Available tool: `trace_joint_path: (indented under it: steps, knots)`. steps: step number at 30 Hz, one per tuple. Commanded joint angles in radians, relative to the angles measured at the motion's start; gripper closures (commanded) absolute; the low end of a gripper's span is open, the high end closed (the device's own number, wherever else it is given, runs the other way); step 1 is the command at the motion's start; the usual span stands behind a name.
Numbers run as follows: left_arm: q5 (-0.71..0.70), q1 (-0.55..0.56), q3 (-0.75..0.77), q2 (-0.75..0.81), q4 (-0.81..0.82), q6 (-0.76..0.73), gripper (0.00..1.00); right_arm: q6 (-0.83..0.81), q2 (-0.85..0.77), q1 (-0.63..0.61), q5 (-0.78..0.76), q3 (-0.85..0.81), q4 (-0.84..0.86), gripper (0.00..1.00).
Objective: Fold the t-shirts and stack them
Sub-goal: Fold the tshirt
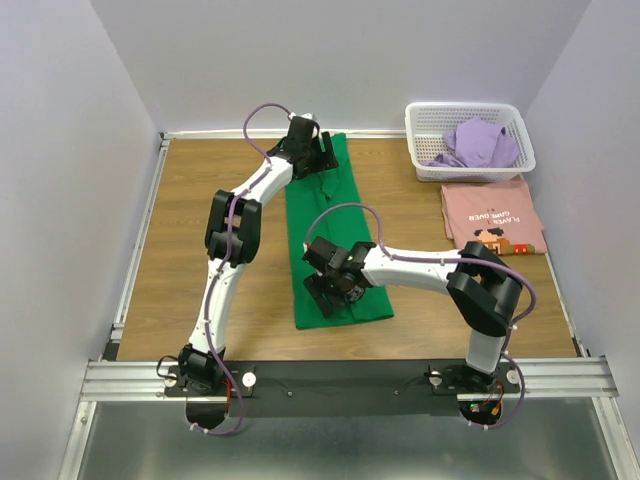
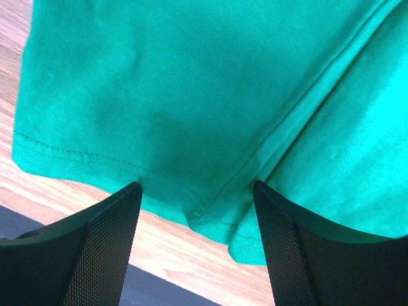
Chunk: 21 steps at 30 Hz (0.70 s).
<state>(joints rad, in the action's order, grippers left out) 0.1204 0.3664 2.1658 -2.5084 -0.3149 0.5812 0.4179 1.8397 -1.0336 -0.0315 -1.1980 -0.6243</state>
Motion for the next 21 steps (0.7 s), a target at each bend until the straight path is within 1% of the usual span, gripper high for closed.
trace_joint_path:
  steps: [1,4,6,8,9,11,12,13,14,17,18,20,21]
  knots:
    - [-0.074,-0.012,-0.032,0.201,0.083,-0.011,0.15,0.036,-0.057,0.006,-0.007,-0.061,-0.009,0.21]
    - [-0.113,-0.021,-0.034,0.298,0.036,-0.023,0.14,0.064,-0.098,0.01,-0.025,-0.092,-0.025,0.19]
    - [-0.166,-0.021,-0.066,0.353,0.005,-0.035,0.14,0.079,-0.12,0.02,-0.042,-0.092,-0.038,0.19]
    - [-0.253,-0.021,-0.101,0.443,-0.087,-0.027,0.14,0.11,-0.144,0.05,-0.051,-0.068,-0.049,0.2]
    - [-0.298,-0.021,-0.168,0.515,-0.137,-0.029,0.14,0.122,-0.177,0.079,-0.054,-0.052,-0.055,0.2]
    - [-0.341,-0.02,-0.26,0.592,-0.188,-0.023,0.14,0.156,-0.216,0.11,-0.056,0.001,-0.058,0.2]
    - [-0.372,-0.02,-0.367,0.674,-0.214,-0.02,0.14,0.165,-0.255,0.139,-0.068,0.02,-0.06,0.2]
    - [-0.375,-0.018,-0.43,0.719,-0.243,-0.02,0.14,0.182,-0.278,0.154,-0.068,0.037,-0.061,0.21]
    - [-0.38,-0.018,-0.561,0.814,-0.251,-0.014,0.14,0.189,-0.313,0.188,-0.068,0.073,-0.067,0.22]
    - [-0.372,-0.008,-0.752,0.96,-0.291,0.008,0.14,0.223,-0.368,0.233,-0.059,0.13,-0.074,0.26]
    - [-0.363,0.005,-0.865,1.049,-0.302,0.029,0.14,0.229,-0.387,0.259,-0.059,0.17,-0.078,0.27]
    - [-0.326,0.026,-0.966,1.126,-0.338,0.051,0.16,0.243,-0.422,0.28,-0.05,0.205,-0.08,0.3]
    - [-0.315,0.035,-1.05,1.185,-0.355,0.068,0.16,0.243,-0.427,0.297,-0.027,0.224,-0.081,0.31]
